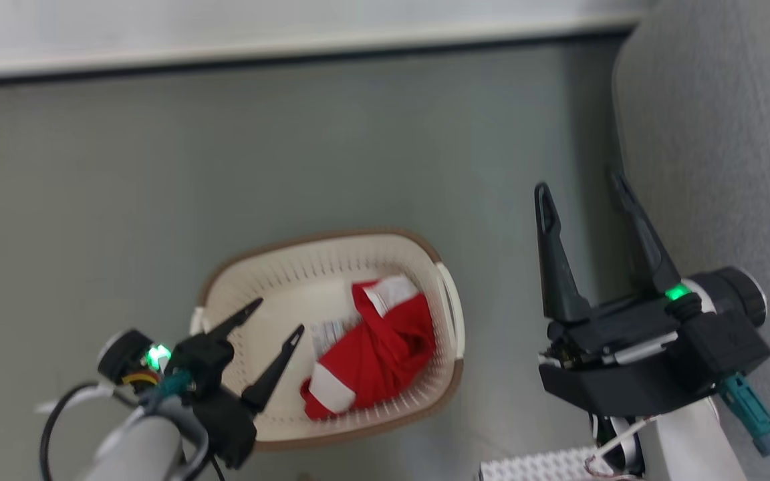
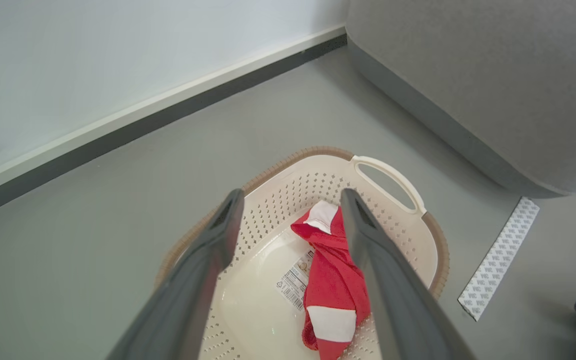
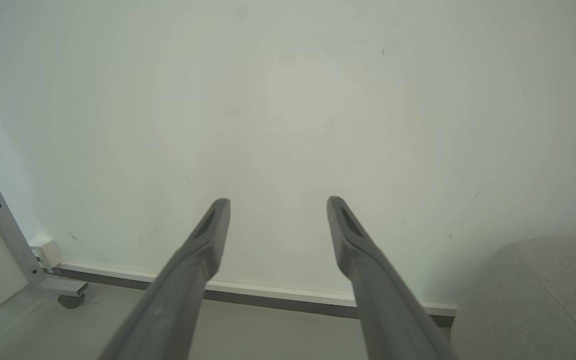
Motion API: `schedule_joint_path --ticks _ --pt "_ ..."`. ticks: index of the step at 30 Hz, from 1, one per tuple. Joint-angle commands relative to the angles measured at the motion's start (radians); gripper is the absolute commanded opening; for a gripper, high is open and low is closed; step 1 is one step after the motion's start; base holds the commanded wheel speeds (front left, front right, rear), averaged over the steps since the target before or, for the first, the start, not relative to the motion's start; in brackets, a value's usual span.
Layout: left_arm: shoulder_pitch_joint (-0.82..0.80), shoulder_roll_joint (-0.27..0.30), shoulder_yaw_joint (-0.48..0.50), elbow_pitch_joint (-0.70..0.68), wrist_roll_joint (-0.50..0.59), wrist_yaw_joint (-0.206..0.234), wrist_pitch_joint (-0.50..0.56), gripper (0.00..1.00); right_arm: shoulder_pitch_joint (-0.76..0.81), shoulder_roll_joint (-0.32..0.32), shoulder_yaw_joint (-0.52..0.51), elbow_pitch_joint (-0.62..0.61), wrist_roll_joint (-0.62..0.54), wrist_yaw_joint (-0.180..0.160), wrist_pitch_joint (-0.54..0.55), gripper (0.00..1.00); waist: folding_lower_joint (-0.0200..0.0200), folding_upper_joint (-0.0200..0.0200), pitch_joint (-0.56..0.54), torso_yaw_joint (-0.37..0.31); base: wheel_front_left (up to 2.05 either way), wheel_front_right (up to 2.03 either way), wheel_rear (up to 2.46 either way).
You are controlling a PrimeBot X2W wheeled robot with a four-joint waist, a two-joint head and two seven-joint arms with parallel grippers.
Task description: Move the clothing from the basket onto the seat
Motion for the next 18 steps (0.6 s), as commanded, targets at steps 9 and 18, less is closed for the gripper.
schedule_joint_path --ticks 9,18 --pt "-0.246 0.048 -0.248 0.186 -0.108 0.0 0.079 1.0 -0.098 0.015 -0.004 -0.058 0.022 -0.001 -0.001 1.0 -0.0003 -0.0003 0.319 -0.155 0.0 0.0 0.0" --pt "-0.396 0.069 -0.471 0.29 -0.216 0.0 0.13 1.0 -0.188 0.015 0.059 -0.135 0.045 -0.001 -0.001 1.0 -0.0003 -0.0003 0.419 -0.178 0.0 0.0 0.0"
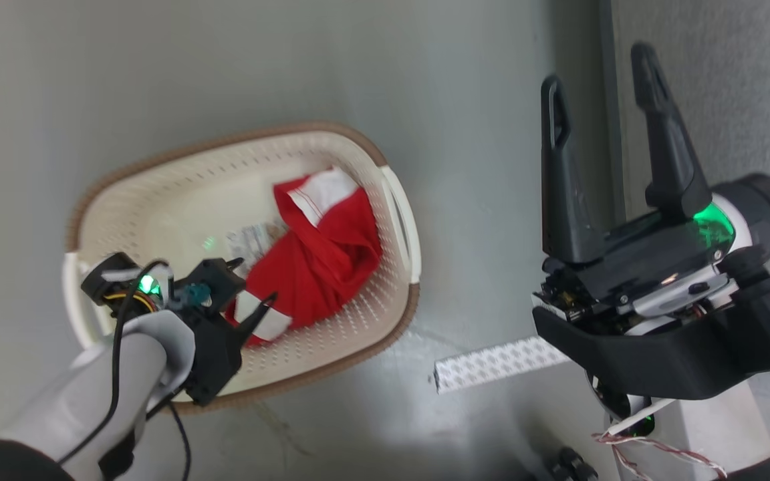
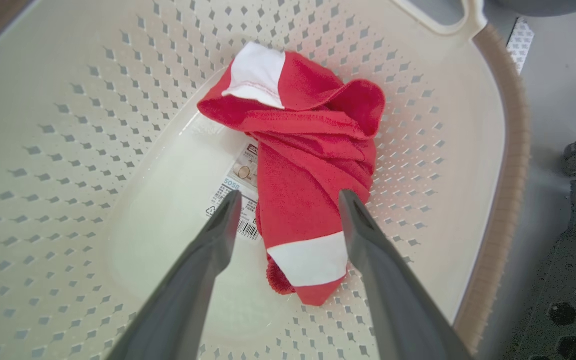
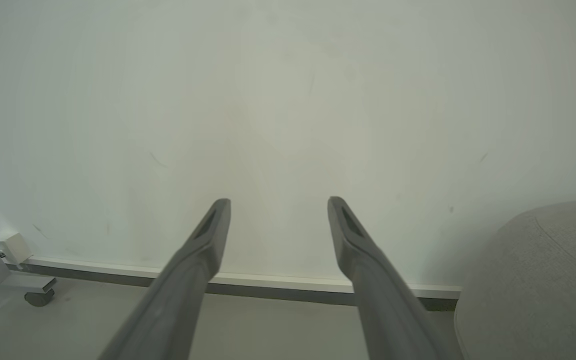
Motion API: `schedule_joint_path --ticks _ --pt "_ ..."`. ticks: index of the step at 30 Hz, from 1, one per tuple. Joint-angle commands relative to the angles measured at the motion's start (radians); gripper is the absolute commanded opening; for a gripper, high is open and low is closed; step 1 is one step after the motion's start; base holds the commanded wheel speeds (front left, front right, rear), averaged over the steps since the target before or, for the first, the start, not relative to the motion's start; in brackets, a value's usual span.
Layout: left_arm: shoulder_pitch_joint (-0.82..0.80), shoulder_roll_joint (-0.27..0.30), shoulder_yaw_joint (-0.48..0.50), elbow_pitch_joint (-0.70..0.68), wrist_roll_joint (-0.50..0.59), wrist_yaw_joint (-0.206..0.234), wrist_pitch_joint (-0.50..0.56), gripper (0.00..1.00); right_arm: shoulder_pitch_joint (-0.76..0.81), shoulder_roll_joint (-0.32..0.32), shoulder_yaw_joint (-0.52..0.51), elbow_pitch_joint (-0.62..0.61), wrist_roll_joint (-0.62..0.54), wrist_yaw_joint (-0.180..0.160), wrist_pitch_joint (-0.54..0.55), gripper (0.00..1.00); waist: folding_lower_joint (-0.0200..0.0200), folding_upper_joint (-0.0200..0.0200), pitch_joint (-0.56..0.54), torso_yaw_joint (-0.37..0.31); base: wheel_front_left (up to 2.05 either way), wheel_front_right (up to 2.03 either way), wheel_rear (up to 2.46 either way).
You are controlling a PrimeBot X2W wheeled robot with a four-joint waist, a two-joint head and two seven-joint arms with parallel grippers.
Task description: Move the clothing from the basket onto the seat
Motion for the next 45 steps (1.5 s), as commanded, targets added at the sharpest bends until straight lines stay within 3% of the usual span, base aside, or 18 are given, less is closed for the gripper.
schedule_joint_path --ticks 1,9,21,32,40,45 --pt "-0.015 0.012 -0.007 0.011 -0.009 0.0 0.005 1.0 -0.016 0.004 0.003 -0.004 0.008 -0.001 -0.001 1.0 -0.0002 -0.0003 0.082 -0.052 0.0 0.0 0.0" --pt "-0.129 0.01 -0.146 0.108 -0.068 0.0 0.087 1.0 -0.081 0.004 0.041 -0.019 0.01 -0.001 -0.001 1.0 -0.0002 -0.0003 0.155 -0.069 0.0 0.0 0.0" --pt "-0.196 -0.008 -0.185 0.257 -0.06 0.0 0.114 1.0 -0.105 0.004 0.07 -0.027 0.054 -0.001 -0.001 1.0 -0.0002 -0.0003 0.21 -0.122 0.0 0.0 0.0" --pt "-0.206 -0.006 -0.205 0.207 -0.117 0.0 0.184 1.0 -0.096 0.004 0.057 -0.021 0.055 -0.001 -0.001 1.0 -0.0002 -0.0003 0.214 -0.114 0.0 0.0 0.0" --pt "-0.228 0.003 -0.208 0.151 -0.144 0.0 0.154 1.0 -0.1 0.004 0.055 -0.015 0.063 -0.001 -0.001 1.0 -0.0002 -0.0003 0.215 -0.106 0.0 0.0 0.0" --pt "-0.207 0.002 -0.209 0.141 -0.157 0.0 0.195 1.0 -0.102 0.004 0.06 -0.02 0.065 -0.001 -0.001 1.0 -0.0002 -0.0003 0.223 -0.112 0.0 0.0 0.0"
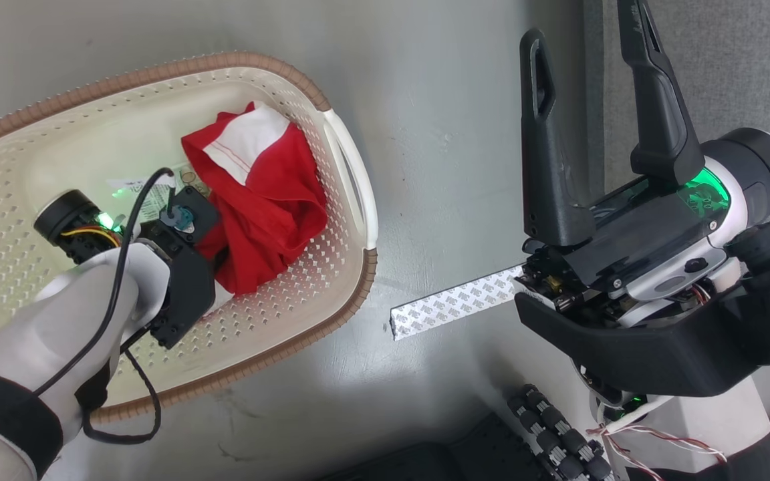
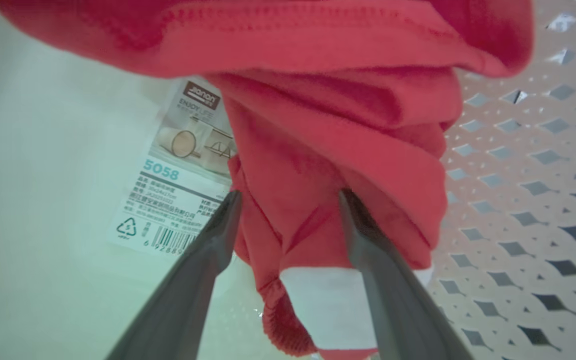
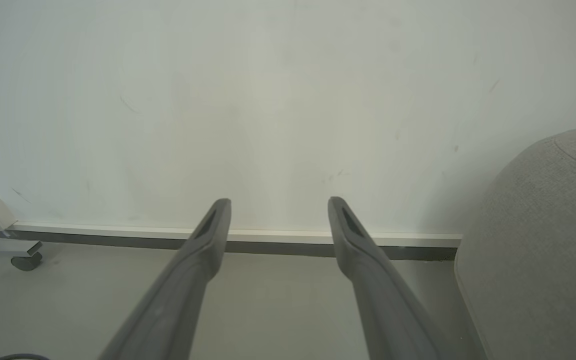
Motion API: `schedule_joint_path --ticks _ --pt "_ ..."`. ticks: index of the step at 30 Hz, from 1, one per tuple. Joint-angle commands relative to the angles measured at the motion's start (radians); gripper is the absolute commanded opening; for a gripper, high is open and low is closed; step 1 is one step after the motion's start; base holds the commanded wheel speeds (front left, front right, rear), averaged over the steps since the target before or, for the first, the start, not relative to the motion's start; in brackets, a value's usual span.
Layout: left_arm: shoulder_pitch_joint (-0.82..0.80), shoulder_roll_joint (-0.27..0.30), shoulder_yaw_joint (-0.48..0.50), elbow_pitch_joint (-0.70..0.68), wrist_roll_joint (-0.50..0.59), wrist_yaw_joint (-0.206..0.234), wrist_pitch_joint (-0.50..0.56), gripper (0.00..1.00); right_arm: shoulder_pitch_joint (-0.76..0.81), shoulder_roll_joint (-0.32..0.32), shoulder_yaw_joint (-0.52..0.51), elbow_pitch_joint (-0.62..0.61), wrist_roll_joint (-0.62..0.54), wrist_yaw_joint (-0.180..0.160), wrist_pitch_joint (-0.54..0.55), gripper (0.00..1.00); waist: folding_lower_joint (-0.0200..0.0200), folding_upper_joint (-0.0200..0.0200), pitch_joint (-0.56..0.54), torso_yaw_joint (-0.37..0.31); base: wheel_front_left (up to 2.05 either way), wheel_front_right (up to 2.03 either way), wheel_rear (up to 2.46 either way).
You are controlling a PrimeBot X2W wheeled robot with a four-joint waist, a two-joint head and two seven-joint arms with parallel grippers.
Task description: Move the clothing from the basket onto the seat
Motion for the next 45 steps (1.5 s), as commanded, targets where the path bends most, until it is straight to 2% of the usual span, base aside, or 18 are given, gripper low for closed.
schedule_joint_path --ticks 1,14,15,16,21,29,36,42,45 --pt "0.012 0.007 -0.004 -0.003 -0.002 0.0 0.004 1.0 -0.006 0.003 0.002 -0.004 0.005 -0.001 -0.001 1.0 0.0001 0.0001 0.005 -0.004 0.0 0.0 0.0" --pt "0.017 -0.022 -0.004 -0.009 0.013 0.0 -0.02 1.0 -0.013 0.003 0.01 0.001 -0.008 -0.001 -0.001 1.0 0.0001 0.0001 0.019 0.006 0.0 0.0 0.0" --pt "0.013 -0.023 -0.004 -0.01 0.017 0.0 -0.029 0.36 -0.014 0.003 0.01 0.002 -0.008 -0.001 -0.001 1.0 0.0001 0.0001 0.018 0.007 0.0 0.0 0.0" --pt "0.01 -0.024 -0.005 -0.011 0.014 0.0 -0.036 0.0 -0.016 0.003 0.01 0.003 -0.009 -0.001 -0.001 1.0 0.0001 0.0001 0.017 0.01 0.0 0.0 0.0" --pt "0.005 -0.018 -0.005 -0.021 0.029 0.0 -0.082 0.0 -0.016 0.003 0.005 0.015 -0.015 -0.001 -0.001 1.0 0.0001 0.0001 -0.003 0.028 0.0 0.0 0.0" --pt "0.043 0.007 0.027 -0.009 0.011 0.02 -0.275 0.0 0.008 0.003 -0.016 0.03 -0.022 -0.001 -0.001 1.0 0.0001 0.0001 -0.075 0.061 0.0 0.0 0.0" --pt "0.142 0.045 0.097 -0.083 -0.021 0.1 -0.342 0.0 0.04 0.002 -0.037 0.056 -0.043 -0.001 -0.001 1.0 0.0001 0.0001 -0.172 0.103 0.0 0.0 0.0" --pt "0.253 0.056 0.189 -0.233 0.005 0.152 -0.345 0.0 0.084 0.002 -0.053 0.098 -0.055 -0.001 -0.001 1.0 0.0001 0.0001 -0.289 0.155 0.0 0.0 0.0" --pt "0.297 0.055 0.226 -0.28 0.021 0.162 -0.346 0.0 0.106 0.002 -0.054 0.127 -0.054 -0.001 -0.001 1.0 0.0001 0.0001 -0.335 0.169 0.0 0.0 0.0"
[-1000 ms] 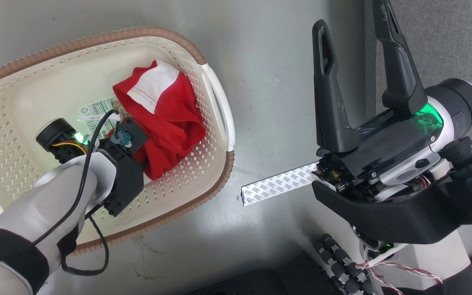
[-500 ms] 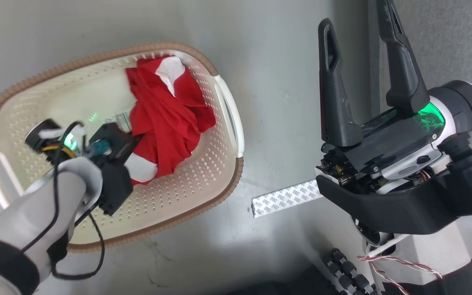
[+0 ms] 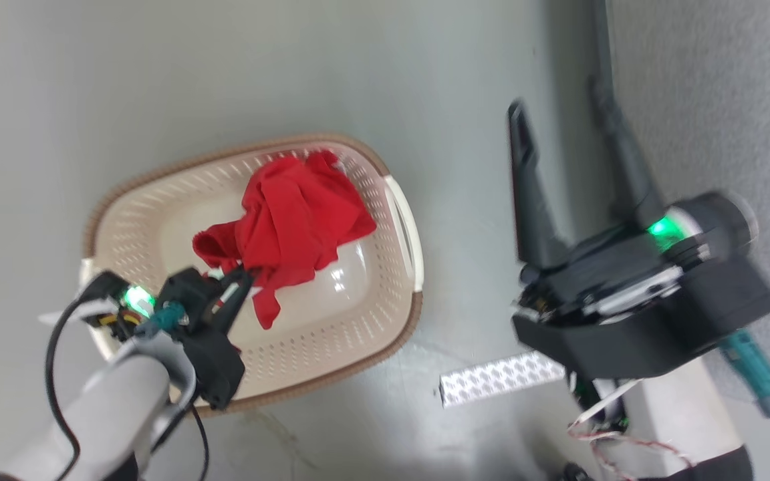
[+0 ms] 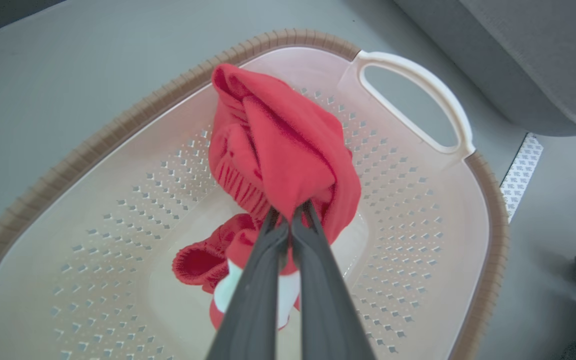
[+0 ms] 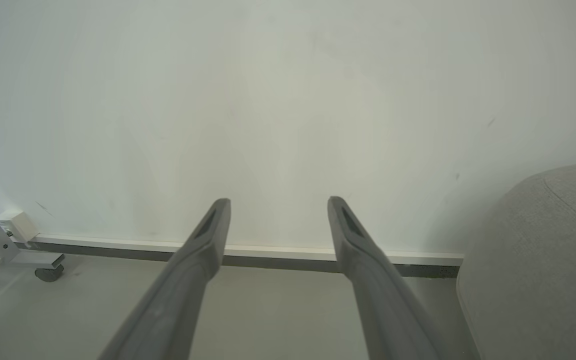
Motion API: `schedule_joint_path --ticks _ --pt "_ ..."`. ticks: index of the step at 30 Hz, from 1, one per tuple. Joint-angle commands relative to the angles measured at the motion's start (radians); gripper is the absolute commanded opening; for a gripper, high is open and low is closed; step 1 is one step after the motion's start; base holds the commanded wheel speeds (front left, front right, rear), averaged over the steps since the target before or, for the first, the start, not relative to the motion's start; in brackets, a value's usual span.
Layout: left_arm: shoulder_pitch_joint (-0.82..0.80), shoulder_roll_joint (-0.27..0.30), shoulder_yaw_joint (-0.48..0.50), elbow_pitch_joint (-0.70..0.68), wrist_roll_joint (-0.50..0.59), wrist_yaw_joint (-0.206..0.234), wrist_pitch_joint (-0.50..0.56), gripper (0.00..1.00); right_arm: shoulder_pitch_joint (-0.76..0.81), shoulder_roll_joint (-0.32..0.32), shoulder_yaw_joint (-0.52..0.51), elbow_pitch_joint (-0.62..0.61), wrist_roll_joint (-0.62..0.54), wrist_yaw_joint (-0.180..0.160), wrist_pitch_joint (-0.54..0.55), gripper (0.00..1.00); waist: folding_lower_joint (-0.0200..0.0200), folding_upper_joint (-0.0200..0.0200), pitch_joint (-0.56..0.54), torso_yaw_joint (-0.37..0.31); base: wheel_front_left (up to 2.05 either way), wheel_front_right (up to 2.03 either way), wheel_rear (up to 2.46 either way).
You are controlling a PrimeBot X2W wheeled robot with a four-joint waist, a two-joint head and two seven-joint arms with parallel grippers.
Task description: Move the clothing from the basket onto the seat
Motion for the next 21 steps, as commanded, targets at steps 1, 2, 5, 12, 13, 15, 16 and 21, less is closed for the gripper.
schedule_joint_path --ticks 1,2,5,12,13,15,16,21 --pt "0.027 0.004 0.007 -0.007 0.01 0.004 -0.005 0.0 0.019 0.0 0.004 0.007 0.0 -0.001 -0.001 1.0 0.0001 0.0 -0.104 0.058 0.0 0.0 0.0" --pt "0.047 0.001 0.025 -0.024 0.018 0.006 -0.006 0.0 0.028 0.0 0.01 0.023 0.003 -0.001 -0.001 1.0 0.0001 0.0 -0.126 0.065 0.0 0.0 0.0" --pt "0.104 -0.01 0.081 -0.076 0.045 0.017 -0.006 0.0 0.06 -0.001 0.014 0.066 0.003 -0.001 -0.001 1.0 0.0001 0.0 -0.195 0.084 0.0 0.0 0.0" --pt "0.246 -0.032 0.217 -0.195 0.107 0.026 -0.006 0.0 0.153 -0.02 0.013 0.114 0.026 -0.001 -0.001 1.0 0.0001 0.0 -0.358 0.118 0.0 0.0 0.0" --pt "0.283 -0.038 0.249 -0.222 0.125 0.025 -0.006 0.0 0.187 -0.029 0.015 0.127 0.036 -0.001 -0.001 1.0 0.0001 0.0 -0.411 0.127 0.0 0.0 0.0" --pt "0.319 -0.044 0.279 -0.248 0.14 0.029 -0.006 0.0 0.22 -0.039 0.021 0.138 0.047 -0.001 -0.001 1.0 0.0001 0.0 -0.458 0.133 0.0 0.0 0.0" --pt "0.337 -0.046 0.293 -0.259 0.147 0.031 -0.006 0.0 0.236 -0.044 0.025 0.145 0.053 -0.001 -0.001 1.0 0.0001 0.0 -0.48 0.135 0.0 0.0 0.0" --pt "0.409 -0.067 0.353 -0.312 0.168 0.044 -0.006 0.0 0.316 -0.074 0.064 0.192 0.091 -0.001 -0.001 1.0 0.0001 0.0 -0.583 0.144 0.0 0.0 0.0"
